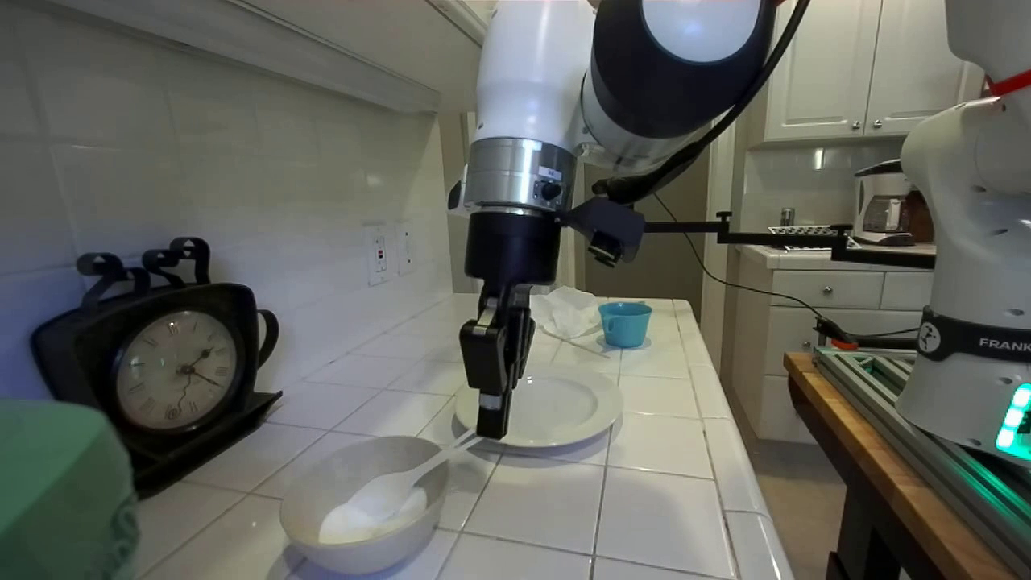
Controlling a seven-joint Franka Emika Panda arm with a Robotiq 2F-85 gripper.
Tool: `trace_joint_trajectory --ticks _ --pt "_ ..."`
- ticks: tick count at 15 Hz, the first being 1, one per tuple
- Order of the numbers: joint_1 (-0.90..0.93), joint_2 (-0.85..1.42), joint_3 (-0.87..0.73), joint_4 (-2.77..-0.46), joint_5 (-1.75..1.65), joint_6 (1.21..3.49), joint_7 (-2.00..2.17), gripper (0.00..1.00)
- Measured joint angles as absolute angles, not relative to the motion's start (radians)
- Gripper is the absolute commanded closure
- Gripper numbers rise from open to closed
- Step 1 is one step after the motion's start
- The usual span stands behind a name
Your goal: Put the white spoon on the white plate.
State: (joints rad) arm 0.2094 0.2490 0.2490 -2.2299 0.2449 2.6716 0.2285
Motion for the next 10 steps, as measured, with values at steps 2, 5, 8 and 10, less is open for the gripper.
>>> trace_joint_trajectory --ticks 2,5,8,10 --pt "0.209 0.249 0.249 -2.227 0.245 2.672 0.229 0.99" --pt "0.210 0.249 0.249 -2.224 0.245 2.672 0.228 0.99" --pt "0.211 0.248 0.250 -2.218 0.245 2.672 0.228 0.99" --pt "0.212 0.246 0.252 -2.210 0.245 2.672 0.228 0.99"
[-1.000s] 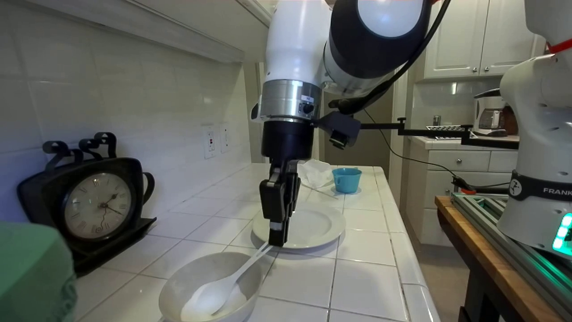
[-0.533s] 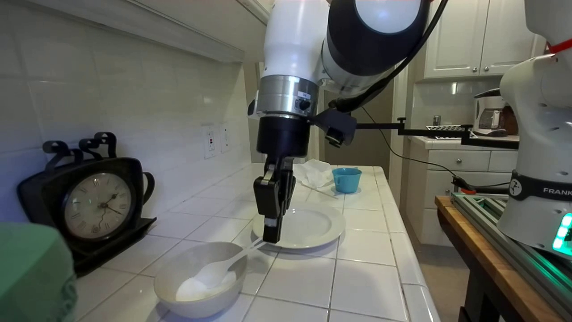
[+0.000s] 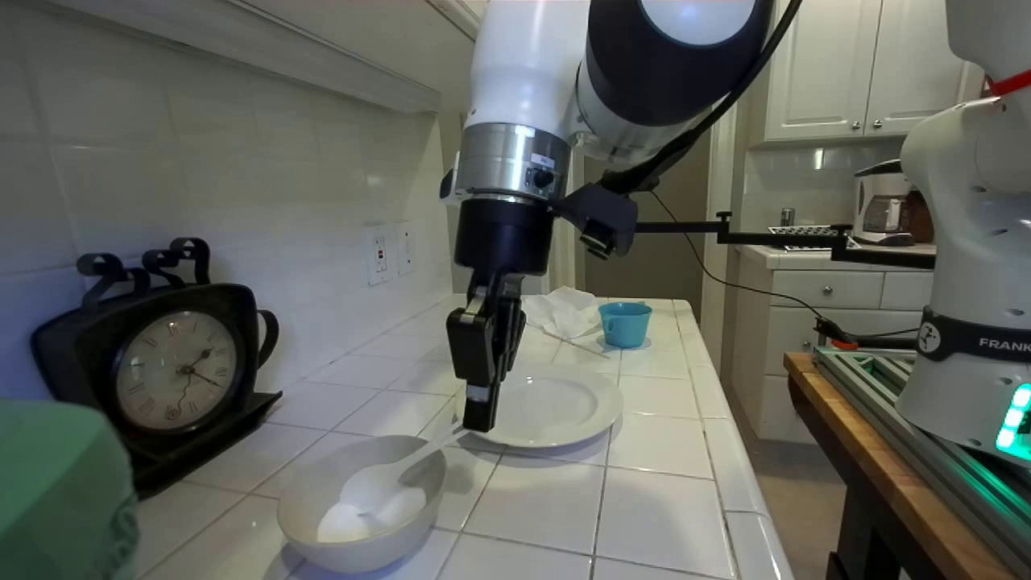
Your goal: Put the white spoon on the white plate.
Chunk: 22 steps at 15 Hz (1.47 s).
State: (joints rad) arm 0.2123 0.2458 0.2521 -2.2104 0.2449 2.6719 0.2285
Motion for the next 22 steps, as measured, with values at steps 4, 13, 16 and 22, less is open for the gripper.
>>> trace_joint_trajectory --ticks 4,13,16,22 --pt "0.213 0.226 0.253 -2.208 0.248 2.672 0.228 0.99" --pt "0.201 0.129 0.266 -2.247 0.396 2.658 0.166 0.99" --pt "0.201 0.111 0.257 -2.283 0.366 2.649 0.171 0.99" --pt "0.208 0.104 0.252 -2.301 0.310 2.655 0.174 0.99"
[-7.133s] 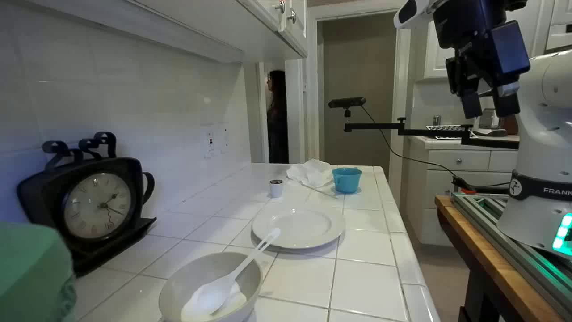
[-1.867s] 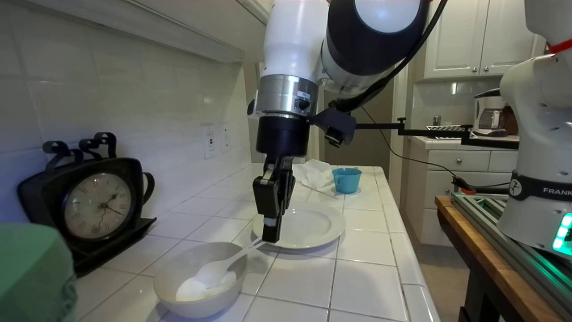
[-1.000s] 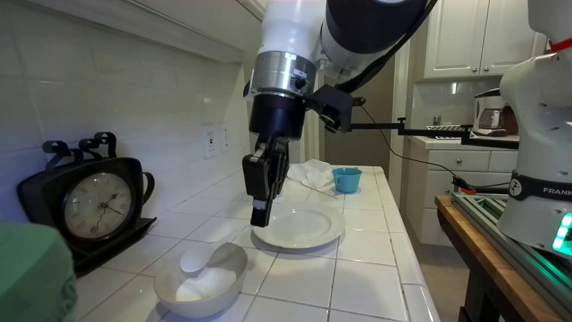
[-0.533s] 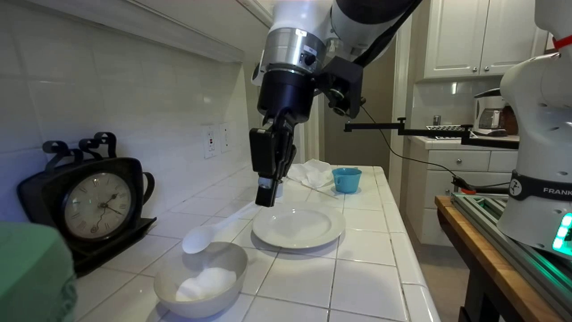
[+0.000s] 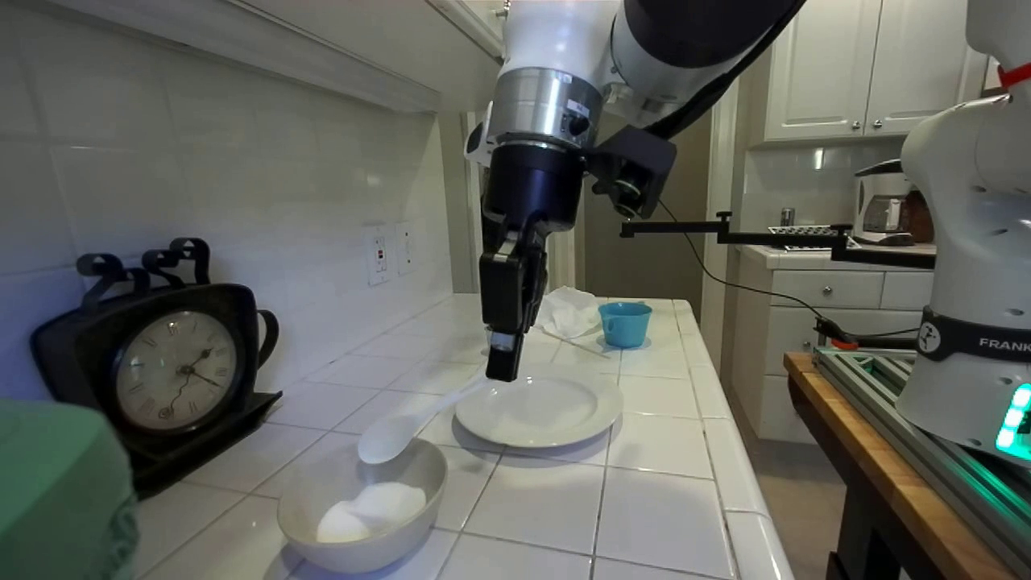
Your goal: Put the white spoon on the white plate.
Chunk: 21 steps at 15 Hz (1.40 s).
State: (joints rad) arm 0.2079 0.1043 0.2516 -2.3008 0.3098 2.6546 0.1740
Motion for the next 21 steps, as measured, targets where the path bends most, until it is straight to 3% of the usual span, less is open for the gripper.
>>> trace_joint_trajectory --ticks 7,21 --pt "0.223 0.093 0.251 -2.309 0.213 2.656 0.226 0.99" --pt "0.165 -0.072 0.164 -2.469 0.895 2.590 -0.160 0.99"
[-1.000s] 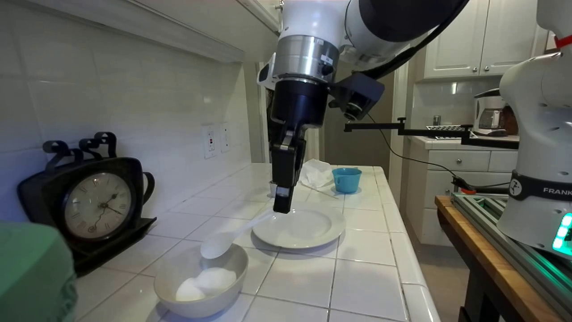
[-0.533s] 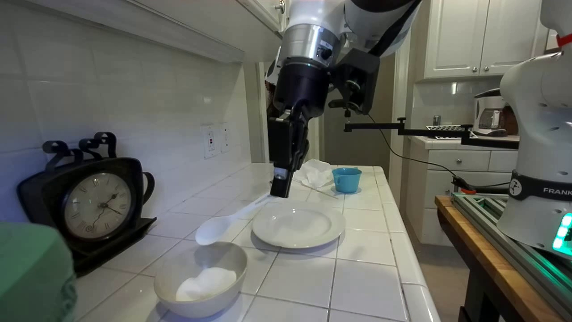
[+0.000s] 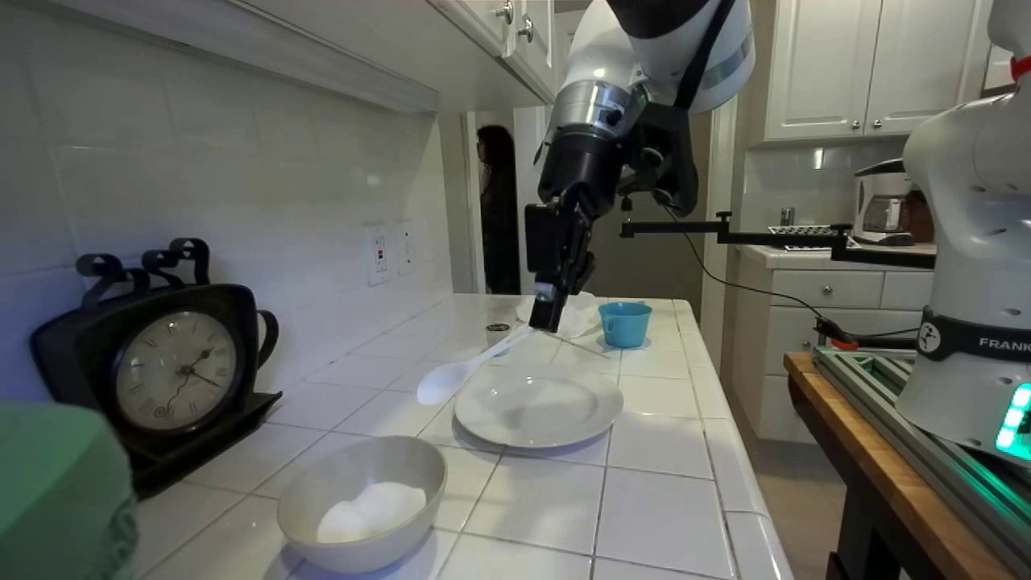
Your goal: Put the white spoon on the white plate.
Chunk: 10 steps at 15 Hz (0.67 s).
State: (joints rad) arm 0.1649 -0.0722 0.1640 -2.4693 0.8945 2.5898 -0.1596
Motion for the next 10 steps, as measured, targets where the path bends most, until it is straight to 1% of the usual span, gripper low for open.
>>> trace_joint_trajectory --ticks 5,10 --pt "0.146 -0.161 0.098 -2.568 1.056 2.559 -0.247 0.99" --pt "0.139 -0.213 0.065 -2.661 1.162 2.551 -0.297 0.99"
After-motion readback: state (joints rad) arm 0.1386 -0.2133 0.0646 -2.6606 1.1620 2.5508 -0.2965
